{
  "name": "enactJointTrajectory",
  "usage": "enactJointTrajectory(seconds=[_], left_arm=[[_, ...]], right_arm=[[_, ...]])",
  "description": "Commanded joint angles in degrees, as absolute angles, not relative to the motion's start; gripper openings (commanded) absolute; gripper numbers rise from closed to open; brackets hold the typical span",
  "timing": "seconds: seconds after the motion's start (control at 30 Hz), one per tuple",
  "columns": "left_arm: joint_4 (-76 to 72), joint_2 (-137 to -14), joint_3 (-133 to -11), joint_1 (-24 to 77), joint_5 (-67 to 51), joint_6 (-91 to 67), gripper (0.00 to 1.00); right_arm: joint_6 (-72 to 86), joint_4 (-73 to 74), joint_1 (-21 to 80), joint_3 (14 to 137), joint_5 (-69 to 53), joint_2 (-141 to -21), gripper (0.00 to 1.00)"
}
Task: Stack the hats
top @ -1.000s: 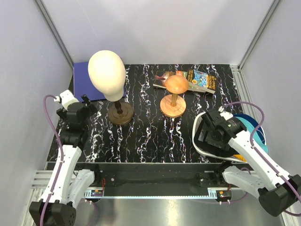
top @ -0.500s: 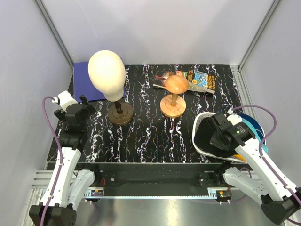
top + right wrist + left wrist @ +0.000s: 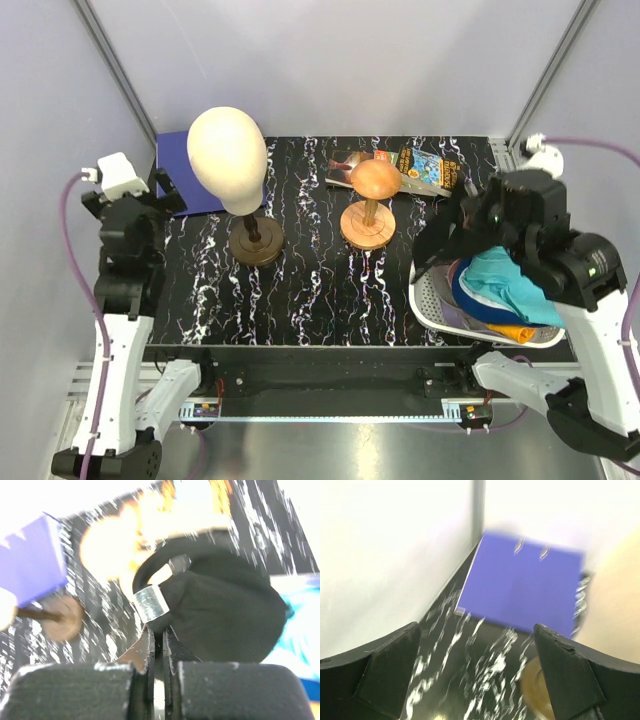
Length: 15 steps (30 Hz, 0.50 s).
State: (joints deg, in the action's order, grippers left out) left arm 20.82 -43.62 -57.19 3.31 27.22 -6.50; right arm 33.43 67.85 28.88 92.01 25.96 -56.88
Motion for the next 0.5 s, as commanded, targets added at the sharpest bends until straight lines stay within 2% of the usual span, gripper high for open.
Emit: enactJointTrajectory(seconds=[0.0, 0.2, 0.3, 0.47], left_arm=[[18.98, -44.82, -67.22, 3.43, 15.14, -1.4, 0.99], [19.6, -47.72, -79.35, 3.52, -12.16, -5.17, 0.94], [18.99, -50.0, -82.69, 4.91, -19.57, -9.92, 0.89], [18.11, -52.29, -83.15, 17.38, -15.39, -10.55, 0.86]], right_arm=[[20.57, 53.73, 29.27, 101.93, 22.25, -64.24, 0.0], [15.91, 37.03, 29.35, 107.31, 16.28, -71.79, 0.0], [14.94, 28.67, 29.36, 108.63, 13.64, -74.78, 0.0], [15.38, 20.31, 30.06, 112.22, 11.51, -79.97, 0.0]])
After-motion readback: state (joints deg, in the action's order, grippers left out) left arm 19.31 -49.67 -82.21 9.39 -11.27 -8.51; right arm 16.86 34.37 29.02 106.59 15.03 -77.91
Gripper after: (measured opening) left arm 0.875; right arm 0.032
